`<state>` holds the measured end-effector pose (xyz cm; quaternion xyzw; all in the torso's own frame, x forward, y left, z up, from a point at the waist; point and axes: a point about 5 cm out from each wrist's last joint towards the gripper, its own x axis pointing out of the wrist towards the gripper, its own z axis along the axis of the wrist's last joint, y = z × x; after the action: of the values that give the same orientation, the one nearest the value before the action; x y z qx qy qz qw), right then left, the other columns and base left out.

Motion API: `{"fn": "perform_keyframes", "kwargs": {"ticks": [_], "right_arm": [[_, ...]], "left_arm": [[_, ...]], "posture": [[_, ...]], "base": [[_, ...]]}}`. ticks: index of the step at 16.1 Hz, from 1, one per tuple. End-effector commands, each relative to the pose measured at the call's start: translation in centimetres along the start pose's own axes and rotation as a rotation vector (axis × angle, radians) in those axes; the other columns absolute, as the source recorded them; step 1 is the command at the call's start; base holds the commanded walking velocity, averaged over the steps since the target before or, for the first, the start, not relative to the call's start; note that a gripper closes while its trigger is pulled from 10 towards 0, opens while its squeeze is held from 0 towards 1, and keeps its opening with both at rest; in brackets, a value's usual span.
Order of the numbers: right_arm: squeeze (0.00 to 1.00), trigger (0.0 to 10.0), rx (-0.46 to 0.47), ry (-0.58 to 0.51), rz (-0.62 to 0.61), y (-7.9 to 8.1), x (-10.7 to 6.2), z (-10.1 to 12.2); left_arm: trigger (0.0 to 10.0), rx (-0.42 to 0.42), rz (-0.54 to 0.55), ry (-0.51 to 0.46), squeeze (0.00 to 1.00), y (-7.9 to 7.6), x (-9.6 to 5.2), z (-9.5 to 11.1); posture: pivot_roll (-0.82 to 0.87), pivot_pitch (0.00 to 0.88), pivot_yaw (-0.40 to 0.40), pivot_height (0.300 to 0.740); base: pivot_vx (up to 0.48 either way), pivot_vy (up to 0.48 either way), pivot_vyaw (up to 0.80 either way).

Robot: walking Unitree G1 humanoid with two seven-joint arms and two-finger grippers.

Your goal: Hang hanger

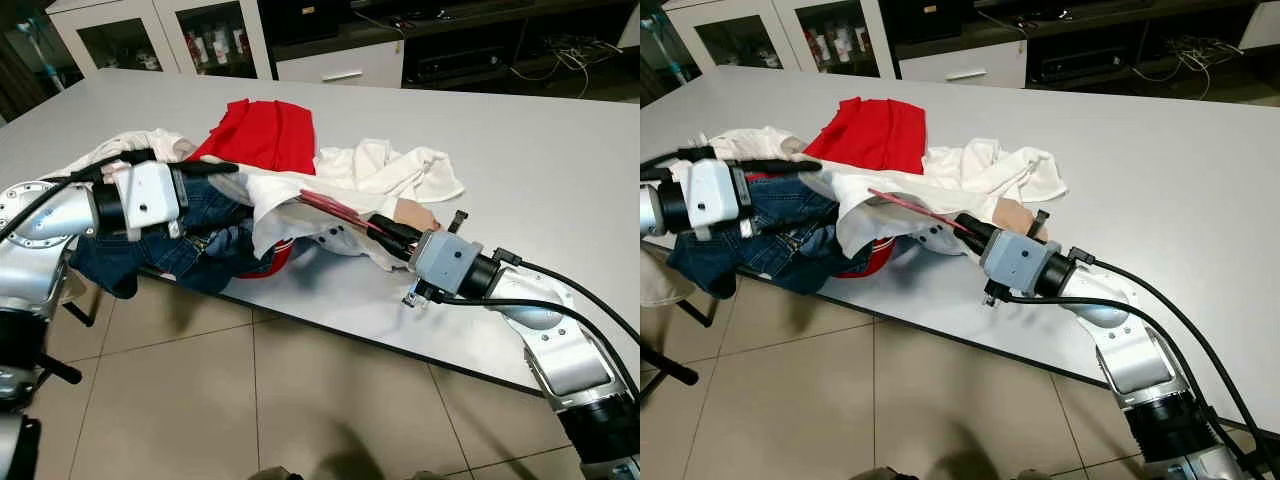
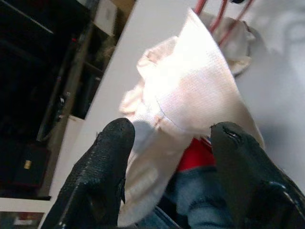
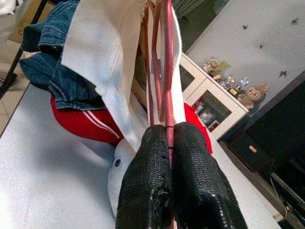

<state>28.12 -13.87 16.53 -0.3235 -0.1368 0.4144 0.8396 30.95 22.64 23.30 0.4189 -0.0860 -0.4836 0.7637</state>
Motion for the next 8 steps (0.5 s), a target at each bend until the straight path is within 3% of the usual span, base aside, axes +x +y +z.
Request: {"fn": "perform_keyframes", "kwargs": {"ticks": [1,8], "right_arm": [[0.00,10.0,-0.030,-0.027,0.017,-0.2,0.4,0.5],[0.00,10.0,-0.098,-0.084,0.054,0.0,0.8,1.6]], "left_arm": [[10.0,0.031,-0.023,0.015,0.00,0.4,-0.6,0.5],[10.0,0.059,-0.157,0.085,0.00,-0.2,0.4,-0.5]], "posture": [[-0.12,0.000,0.123,0.740],[-0.12,0.000,0.121,0.740]], "base": [[0.000,0.000,0.00],[0.000,0.000,0.00]]}}
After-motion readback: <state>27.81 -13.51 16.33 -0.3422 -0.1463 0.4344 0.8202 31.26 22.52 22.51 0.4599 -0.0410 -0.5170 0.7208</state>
